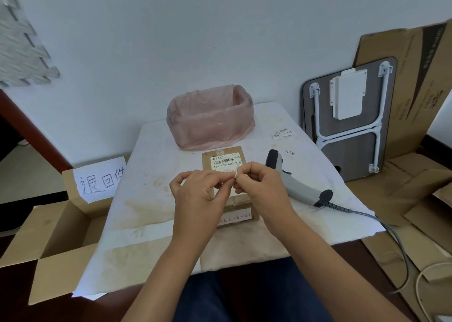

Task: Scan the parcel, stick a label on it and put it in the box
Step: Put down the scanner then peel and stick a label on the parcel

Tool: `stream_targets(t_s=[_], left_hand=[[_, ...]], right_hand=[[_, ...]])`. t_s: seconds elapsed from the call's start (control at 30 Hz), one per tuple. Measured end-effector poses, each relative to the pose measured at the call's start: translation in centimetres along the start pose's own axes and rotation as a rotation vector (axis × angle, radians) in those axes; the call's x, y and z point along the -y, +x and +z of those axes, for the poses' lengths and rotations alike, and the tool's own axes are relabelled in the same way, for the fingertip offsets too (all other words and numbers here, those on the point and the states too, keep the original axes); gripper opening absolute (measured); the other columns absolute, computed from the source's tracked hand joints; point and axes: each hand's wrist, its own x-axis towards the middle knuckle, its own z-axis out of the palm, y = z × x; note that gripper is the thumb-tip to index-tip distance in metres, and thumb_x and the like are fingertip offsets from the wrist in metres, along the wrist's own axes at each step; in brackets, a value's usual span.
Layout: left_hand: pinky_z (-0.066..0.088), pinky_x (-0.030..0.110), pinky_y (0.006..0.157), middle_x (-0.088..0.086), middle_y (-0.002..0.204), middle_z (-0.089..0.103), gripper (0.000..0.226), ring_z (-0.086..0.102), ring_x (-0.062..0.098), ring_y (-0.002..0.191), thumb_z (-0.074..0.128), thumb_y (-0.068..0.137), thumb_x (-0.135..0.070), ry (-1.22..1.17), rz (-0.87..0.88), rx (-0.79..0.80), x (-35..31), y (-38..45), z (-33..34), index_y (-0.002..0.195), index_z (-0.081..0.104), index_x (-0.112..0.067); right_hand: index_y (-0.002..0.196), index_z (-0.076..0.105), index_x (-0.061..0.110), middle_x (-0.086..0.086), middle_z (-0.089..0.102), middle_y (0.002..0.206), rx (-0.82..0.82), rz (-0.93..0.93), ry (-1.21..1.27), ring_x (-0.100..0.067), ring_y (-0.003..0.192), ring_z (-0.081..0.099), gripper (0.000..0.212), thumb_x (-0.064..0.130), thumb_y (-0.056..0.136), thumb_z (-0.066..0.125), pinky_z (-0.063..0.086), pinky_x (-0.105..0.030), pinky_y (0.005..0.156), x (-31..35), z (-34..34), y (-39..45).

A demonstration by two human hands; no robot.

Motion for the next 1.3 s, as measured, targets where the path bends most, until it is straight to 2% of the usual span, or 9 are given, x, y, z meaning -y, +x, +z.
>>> stream_targets(t_s=[0.13, 0.3, 0.47, 0.53, 0.67, 0.77, 0.9, 1.1, 1.3], left_hand=[[0.038, 0.048, 0.099, -0.026, 0.080, 0.066, 0.012, 0.061, 0.003, 0.091, 0.070, 0.086, -0.030, -0.096, -0.077, 0.029, 0.0, 0.2, -0.3, 0.091, 0.074, -0.040], [0.043, 0.051, 0.094, -0.027, 0.089, 0.069, 0.017, 0.060, -0.001, 0.092, 0.072, 0.085, -0.028, -0.228, -0.147, 0.041, -0.4, 0.2, -0.8, 0.088, 0.073, -0.044], [0.044, 0.050, 0.095, -0.028, 0.087, 0.068, 0.009, 0.060, 0.003, 0.095, 0.070, 0.082, -0.040, -0.253, -0.197, 0.069, -0.2, 0.4, -1.1, 0.084, 0.072, -0.048], [0.044, 0.051, 0.095, -0.029, 0.087, 0.068, 0.007, 0.061, 0.010, 0.098, 0.070, 0.081, -0.043, -0.231, -0.190, 0.060, -0.1, 0.4, -1.1, 0.083, 0.071, -0.050], [0.042, 0.049, 0.098, -0.023, 0.076, 0.069, 0.018, 0.058, 0.009, 0.101, 0.071, 0.083, -0.037, -0.183, -0.184, 0.038, -0.1, 0.4, -1.1, 0.079, 0.065, -0.054], [0.036, 0.045, 0.105, -0.021, 0.075, 0.069, 0.015, 0.060, 0.015, 0.103, 0.069, 0.084, -0.039, -0.151, -0.181, 0.046, -0.1, 0.4, -1.1, 0.081, 0.065, -0.052], [0.023, 0.039, 0.108, -0.017, 0.070, 0.067, 0.008, 0.060, -0.002, 0.082, 0.064, 0.088, -0.038, 0.080, -0.038, 0.078, -0.3, 0.4, -1.4, 0.088, 0.072, -0.039], [0.019, 0.036, 0.102, -0.020, 0.064, 0.052, 0.011, 0.058, 0.003, 0.072, 0.065, 0.086, -0.033, 0.325, 0.053, 0.100, -0.8, 0.8, -1.4, 0.076, 0.063, -0.033], [0.021, 0.036, 0.103, -0.017, 0.065, 0.058, 0.009, 0.057, 0.003, 0.071, 0.060, 0.084, -0.034, 0.240, 0.011, 0.086, -0.6, 0.7, -1.0, 0.075, 0.062, -0.032]], right_hand=[[0.072, 0.064, 0.009, 0.000, 0.061, 0.068, 0.031, -0.001, 0.068, -0.007, 0.062, 0.059, 0.015, 0.002, 0.083, 0.057, 0.051, -0.020, 0.068, 0.0, -0.1, -0.1], [0.072, 0.064, 0.012, 0.005, 0.063, 0.067, 0.054, -0.016, 0.096, -0.008, 0.065, 0.060, 0.018, 0.002, 0.085, 0.058, 0.051, -0.021, 0.068, 0.0, -0.3, 0.0], [0.075, 0.064, 0.011, 0.004, 0.064, 0.071, 0.078, -0.057, 0.071, -0.008, 0.071, 0.061, 0.013, 0.003, 0.084, 0.059, 0.052, -0.021, 0.071, -0.2, -0.2, -0.2], [0.076, 0.064, 0.010, 0.004, 0.063, 0.070, 0.083, -0.063, 0.057, -0.008, 0.071, 0.060, 0.012, 0.002, 0.083, 0.059, 0.053, -0.022, 0.072, -0.2, -0.2, -0.2], [0.076, 0.065, 0.008, 0.005, 0.063, 0.069, 0.085, -0.077, 0.035, -0.009, 0.071, 0.060, 0.010, 0.002, 0.083, 0.061, 0.053, -0.024, 0.073, -0.2, -0.2, -0.2], [0.076, 0.065, 0.008, 0.003, 0.063, 0.071, 0.083, -0.082, 0.012, -0.011, 0.072, 0.059, 0.008, 0.005, 0.082, 0.062, 0.053, -0.029, 0.074, -0.3, -0.2, -0.3], [0.074, 0.066, 0.013, 0.007, 0.064, 0.070, 0.074, -0.090, -0.062, -0.010, 0.071, 0.058, 0.009, 0.009, 0.081, 0.063, 0.053, -0.038, 0.073, -0.6, -0.2, -0.3], [0.073, 0.064, 0.015, 0.011, 0.063, 0.066, 0.052, -0.175, -0.181, -0.003, 0.064, 0.058, 0.007, 0.012, 0.079, 0.063, 0.044, -0.022, 0.063, -0.7, 0.0, -0.3], [0.073, 0.064, 0.014, 0.012, 0.062, 0.065, 0.084, -0.194, -0.173, -0.002, 0.061, 0.056, 0.008, 0.011, 0.080, 0.064, 0.042, -0.019, 0.059, -0.6, -0.3, -0.3]])
